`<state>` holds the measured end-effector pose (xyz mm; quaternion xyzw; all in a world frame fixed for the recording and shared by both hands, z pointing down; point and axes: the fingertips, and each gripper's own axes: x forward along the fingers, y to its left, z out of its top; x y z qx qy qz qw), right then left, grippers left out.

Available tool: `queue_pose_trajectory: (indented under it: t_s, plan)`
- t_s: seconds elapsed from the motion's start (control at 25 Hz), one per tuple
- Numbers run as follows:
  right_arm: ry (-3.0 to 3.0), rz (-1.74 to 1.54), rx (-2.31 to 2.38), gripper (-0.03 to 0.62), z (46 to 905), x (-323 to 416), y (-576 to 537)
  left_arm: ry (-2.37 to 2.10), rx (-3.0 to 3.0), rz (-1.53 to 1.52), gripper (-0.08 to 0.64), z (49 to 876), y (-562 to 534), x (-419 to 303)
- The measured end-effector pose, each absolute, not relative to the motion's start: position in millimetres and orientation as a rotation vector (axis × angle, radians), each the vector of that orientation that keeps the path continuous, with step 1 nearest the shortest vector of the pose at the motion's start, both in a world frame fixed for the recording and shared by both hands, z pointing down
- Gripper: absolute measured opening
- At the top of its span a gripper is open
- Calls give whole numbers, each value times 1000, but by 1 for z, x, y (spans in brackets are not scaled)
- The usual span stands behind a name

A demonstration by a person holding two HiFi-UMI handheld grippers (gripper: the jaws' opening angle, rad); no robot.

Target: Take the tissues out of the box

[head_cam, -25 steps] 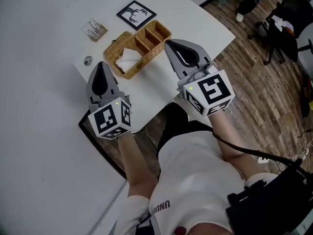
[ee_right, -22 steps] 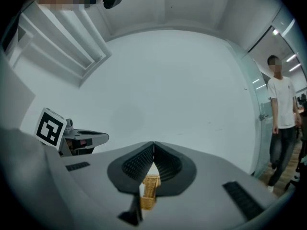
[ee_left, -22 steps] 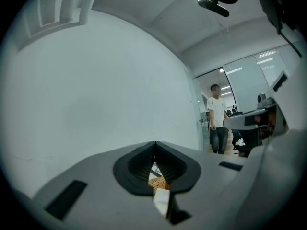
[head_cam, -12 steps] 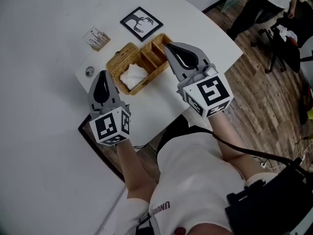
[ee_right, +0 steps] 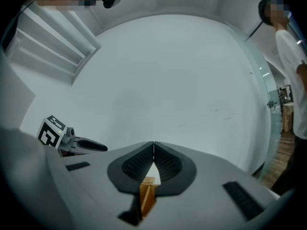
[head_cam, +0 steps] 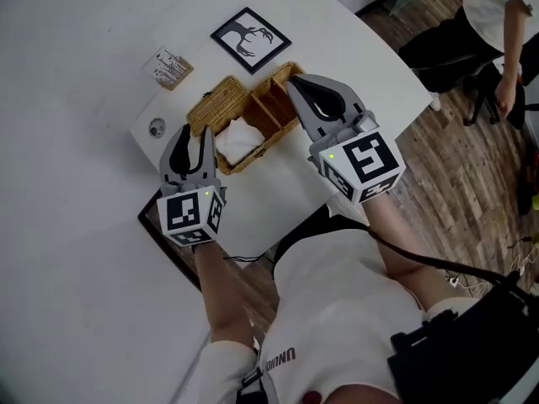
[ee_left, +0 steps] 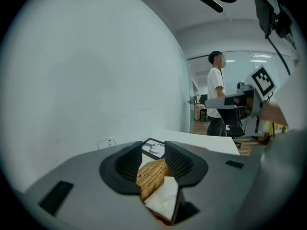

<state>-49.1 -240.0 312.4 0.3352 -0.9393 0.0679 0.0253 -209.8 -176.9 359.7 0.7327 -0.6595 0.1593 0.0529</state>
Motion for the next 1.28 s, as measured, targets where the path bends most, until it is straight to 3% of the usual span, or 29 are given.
queue_pose_trajectory:
  t_s: [0.4,1.28]
  plan:
    - [-2857,213,1046,20,323,-53,-259,-1496,2328,783,238,438,-190,-191]
    - [-2812,240,1077,20,337,-52,-274,-938,2337,1257,252,510,-181,-173]
